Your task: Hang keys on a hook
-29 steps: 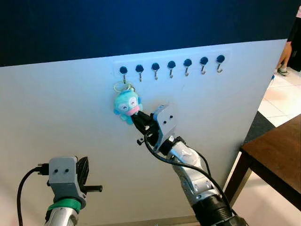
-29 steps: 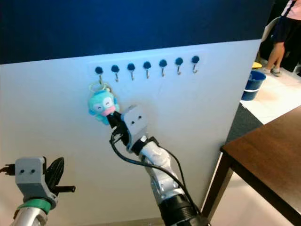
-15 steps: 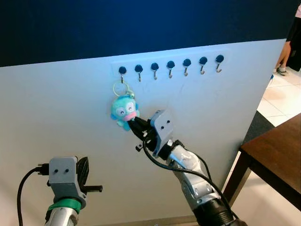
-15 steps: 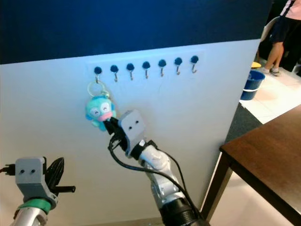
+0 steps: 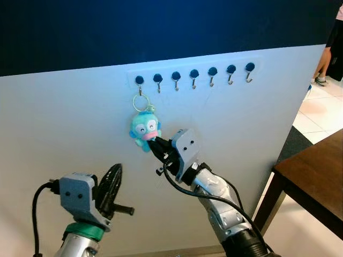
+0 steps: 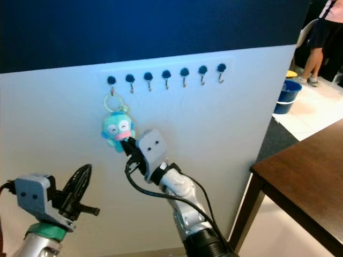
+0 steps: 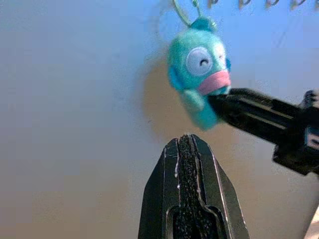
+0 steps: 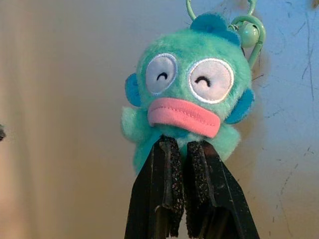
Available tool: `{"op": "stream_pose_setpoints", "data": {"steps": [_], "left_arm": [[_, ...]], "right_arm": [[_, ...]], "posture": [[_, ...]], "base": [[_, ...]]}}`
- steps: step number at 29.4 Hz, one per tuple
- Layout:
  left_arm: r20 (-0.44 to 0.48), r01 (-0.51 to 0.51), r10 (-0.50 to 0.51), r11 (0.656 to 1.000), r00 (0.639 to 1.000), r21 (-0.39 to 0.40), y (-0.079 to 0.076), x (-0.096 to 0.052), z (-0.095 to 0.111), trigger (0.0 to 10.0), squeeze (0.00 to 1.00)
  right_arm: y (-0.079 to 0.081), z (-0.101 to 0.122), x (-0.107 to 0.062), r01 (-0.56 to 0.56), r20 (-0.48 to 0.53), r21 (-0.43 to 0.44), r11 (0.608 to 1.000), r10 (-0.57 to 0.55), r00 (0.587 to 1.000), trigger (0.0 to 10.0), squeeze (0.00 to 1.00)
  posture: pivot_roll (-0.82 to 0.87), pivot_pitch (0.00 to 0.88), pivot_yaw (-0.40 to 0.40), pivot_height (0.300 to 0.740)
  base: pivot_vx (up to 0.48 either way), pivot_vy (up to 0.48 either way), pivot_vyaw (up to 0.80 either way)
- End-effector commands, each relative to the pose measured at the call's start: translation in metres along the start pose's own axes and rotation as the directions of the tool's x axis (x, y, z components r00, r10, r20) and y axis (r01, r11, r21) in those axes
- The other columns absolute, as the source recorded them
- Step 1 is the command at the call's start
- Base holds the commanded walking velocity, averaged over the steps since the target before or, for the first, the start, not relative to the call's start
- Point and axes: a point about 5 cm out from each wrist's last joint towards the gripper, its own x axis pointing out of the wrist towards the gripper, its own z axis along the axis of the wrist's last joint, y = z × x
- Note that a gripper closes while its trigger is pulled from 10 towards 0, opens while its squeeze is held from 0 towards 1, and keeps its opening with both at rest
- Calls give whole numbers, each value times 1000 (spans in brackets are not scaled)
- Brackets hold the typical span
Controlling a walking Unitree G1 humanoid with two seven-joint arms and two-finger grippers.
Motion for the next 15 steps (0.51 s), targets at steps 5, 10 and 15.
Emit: {"op": "stream_pose_setpoints", "data": {"steps": [5,10,15], "left_arm": [[15,120,-119,992,993,-26,-11,-4,6,10000,0],[21,98,-97,995,995,-21,-9,-4,5,10000,0],[31,76,-75,997,997,-20,-3,-3,6,10000,0]], "right_arm": [[8,-12,-2,-19,-51,24,1000,20,998,10000,0],[8,-12,-2,-15,-55,29,999,17,998,10000,0],[8,-12,-2,-14,-50,41,999,16,999,10000,435]], "posture": [[-66,8,181,740],[-66,8,181,740],[-66,8,181,740]], "base": [[0,0,0],[0,0,0],[0,0,0]]}}
